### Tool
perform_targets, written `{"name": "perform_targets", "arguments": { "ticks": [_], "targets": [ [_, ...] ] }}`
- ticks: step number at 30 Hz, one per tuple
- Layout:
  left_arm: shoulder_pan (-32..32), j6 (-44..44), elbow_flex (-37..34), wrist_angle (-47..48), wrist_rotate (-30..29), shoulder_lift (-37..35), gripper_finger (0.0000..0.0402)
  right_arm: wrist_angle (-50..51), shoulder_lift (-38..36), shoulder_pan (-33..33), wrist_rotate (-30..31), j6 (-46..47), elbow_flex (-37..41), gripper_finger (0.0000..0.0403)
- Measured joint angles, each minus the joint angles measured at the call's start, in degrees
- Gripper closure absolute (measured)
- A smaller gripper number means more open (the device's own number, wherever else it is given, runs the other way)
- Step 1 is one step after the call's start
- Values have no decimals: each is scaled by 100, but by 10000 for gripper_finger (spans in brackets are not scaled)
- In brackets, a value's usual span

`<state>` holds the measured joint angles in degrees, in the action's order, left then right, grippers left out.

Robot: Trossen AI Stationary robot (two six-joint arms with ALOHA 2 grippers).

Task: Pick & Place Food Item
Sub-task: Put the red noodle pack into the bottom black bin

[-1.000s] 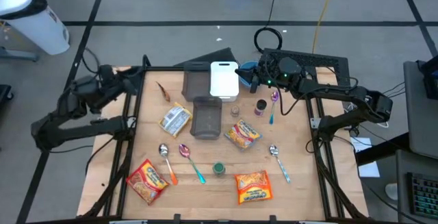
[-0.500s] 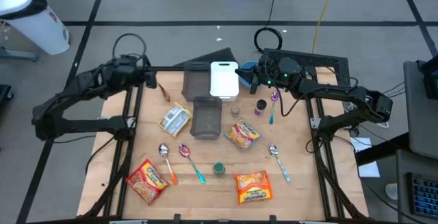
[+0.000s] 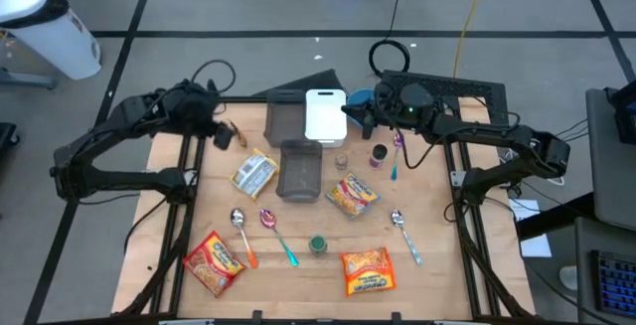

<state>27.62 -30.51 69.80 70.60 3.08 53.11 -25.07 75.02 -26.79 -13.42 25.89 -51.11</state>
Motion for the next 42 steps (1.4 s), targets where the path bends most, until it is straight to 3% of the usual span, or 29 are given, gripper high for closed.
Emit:
{"name": "perform_targets", "arguments": {
  "ticks": [4, 9, 22, 31, 42],
  "targets": [
    [-47, -189, 0, 1050, 690, -34, 198, 60, 0, 12, -70, 0, 0, 403],
    [-218, -281, 0, 1962, 699, -31, 205, -42, 0, 24, -32, -17, 0, 403],
    [-459, 195, -2, 1619, 707, -62, 201, -164, 0, 26, -3, 143, 0, 403],
    [-457, 683, -4, 1613, 707, -62, 201, -842, -2, 68, -14, 219, 2, 403],
    [-457, 1098, -4, 1423, 689, -62, 201, -1365, -2, 66, -15, 1287, 0, 403]
  ]
}}
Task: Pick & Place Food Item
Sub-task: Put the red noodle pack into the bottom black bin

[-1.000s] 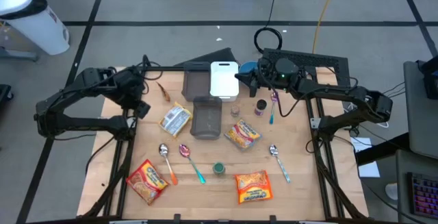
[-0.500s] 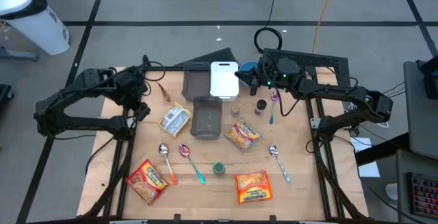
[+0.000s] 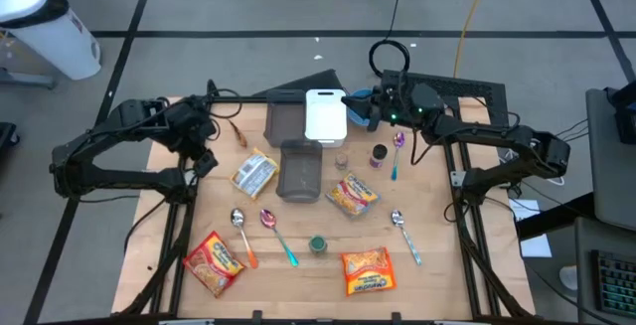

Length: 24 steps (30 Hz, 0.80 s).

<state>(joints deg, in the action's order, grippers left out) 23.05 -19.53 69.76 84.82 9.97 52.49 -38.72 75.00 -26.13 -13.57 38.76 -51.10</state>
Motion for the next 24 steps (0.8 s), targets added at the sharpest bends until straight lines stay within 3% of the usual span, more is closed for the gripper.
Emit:
{"name": "perform_targets", "arguments": {
  "ticks": [6, 10, 17, 24],
  "targets": [
    [0, 19, -2, -37, 10, 0, 201, 497, 0, 1, -25, 382, 1, 400],
    [0, 5, -2, 298, 386, 0, 201, 767, 0, 84, -304, 339, 1, 375],
    [-169, -240, -92, 507, 1167, -40, 201, 968, 0, 454, -735, 101, -1, 277],
    [-820, -1130, -803, 480, 1230, -42, 201, 1815, 2, 818, -1131, 61, 0, 182]
  ]
}}
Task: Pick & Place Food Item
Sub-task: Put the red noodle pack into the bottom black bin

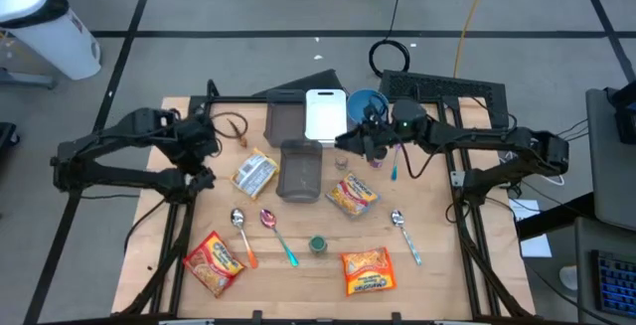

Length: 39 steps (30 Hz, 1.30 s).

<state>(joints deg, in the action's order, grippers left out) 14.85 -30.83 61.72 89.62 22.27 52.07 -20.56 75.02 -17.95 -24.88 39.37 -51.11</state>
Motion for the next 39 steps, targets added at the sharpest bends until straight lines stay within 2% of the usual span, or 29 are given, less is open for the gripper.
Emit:
{"name": "perform_targets", "arguments": {
  "ticks": [2, 5, 10, 14, 18, 24, 27, 32, 39],
  "targets": [
    [-282, -280, -347, -16, 66, 2, 201, 95, 0, 133, -142, -110, 2, 166],
    [-694, -604, -900, -316, 512, 2, 201, 208, 0, 396, -239, -386, 0, 152],
    [-1425, -1441, -1549, -1593, 1074, 4, 202, 202, 0, 916, -243, -487, 0, 145],
    [-1977, -1871, -1732, -2397, 904, 2, 202, 215, 0, 1291, -238, -565, 0, 146],
    [-2457, -2070, -1865, -2539, 577, 4, 202, 205, 0, 1533, -232, -564, 0, 148],
    [-2964, -2607, -2316, -2722, 678, 2, 202, 157, 0, 1678, 101, -396, 0, 148],
    [-3142, -2786, -2577, -2847, 877, 2, 202, -62, 0, 1693, 277, -309, 2, 149],
    [-3339, -2923, -2827, -3085, 879, 2, 202, -261, 0, 1682, 406, -281, 2, 149],
    [-3531, -3227, -3279, -4212, 875, 2, 202, -258, 0, 1650, 408, -237, 0, 149]
  ]
}}
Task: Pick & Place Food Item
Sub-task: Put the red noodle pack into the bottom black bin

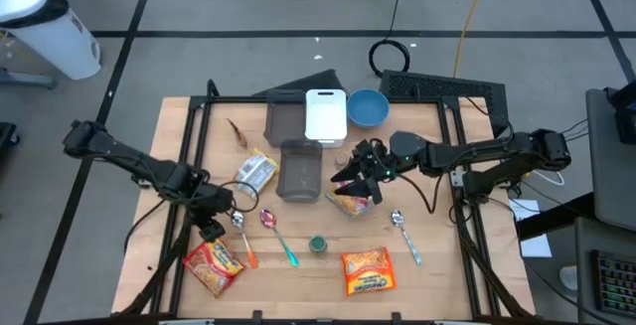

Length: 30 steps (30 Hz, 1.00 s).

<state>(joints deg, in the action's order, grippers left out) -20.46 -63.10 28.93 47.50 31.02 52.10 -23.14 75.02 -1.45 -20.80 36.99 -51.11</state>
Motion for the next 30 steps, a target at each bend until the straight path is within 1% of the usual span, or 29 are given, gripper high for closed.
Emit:
{"name": "perform_targets", "arguments": {
  "ticks": [5, 10, 12, 19, 25, 27, 30],
  "targets": [
    [-106, -218, -284, -94, -6, 0, 202, -8, 0, -13, -2, -13, 0, 149],
    [-156, -239, -335, -97, -243, -1, 202, -9, 0, -58, -2, -15, 1, 149],
    [-158, -238, -335, -102, -254, -1, 202, -8, 0, -82, -4, -13, 0, 149],
    [-158, -106, -335, -109, 41, -2, 202, 5, 0, -123, -22, -20, 1, 149],
    [-158, -135, -335, -109, 68, -2, 203, 7, 0, -122, -24, -60, 1, 149],
    [-158, -130, -335, -111, 165, -2, 211, 7, 0, -122, -24, -81, 1, 149],
    [-158, -83, -335, -111, 325, 0, 244, 8, 0, -122, -24, -89, 0, 149]
  ]
}}
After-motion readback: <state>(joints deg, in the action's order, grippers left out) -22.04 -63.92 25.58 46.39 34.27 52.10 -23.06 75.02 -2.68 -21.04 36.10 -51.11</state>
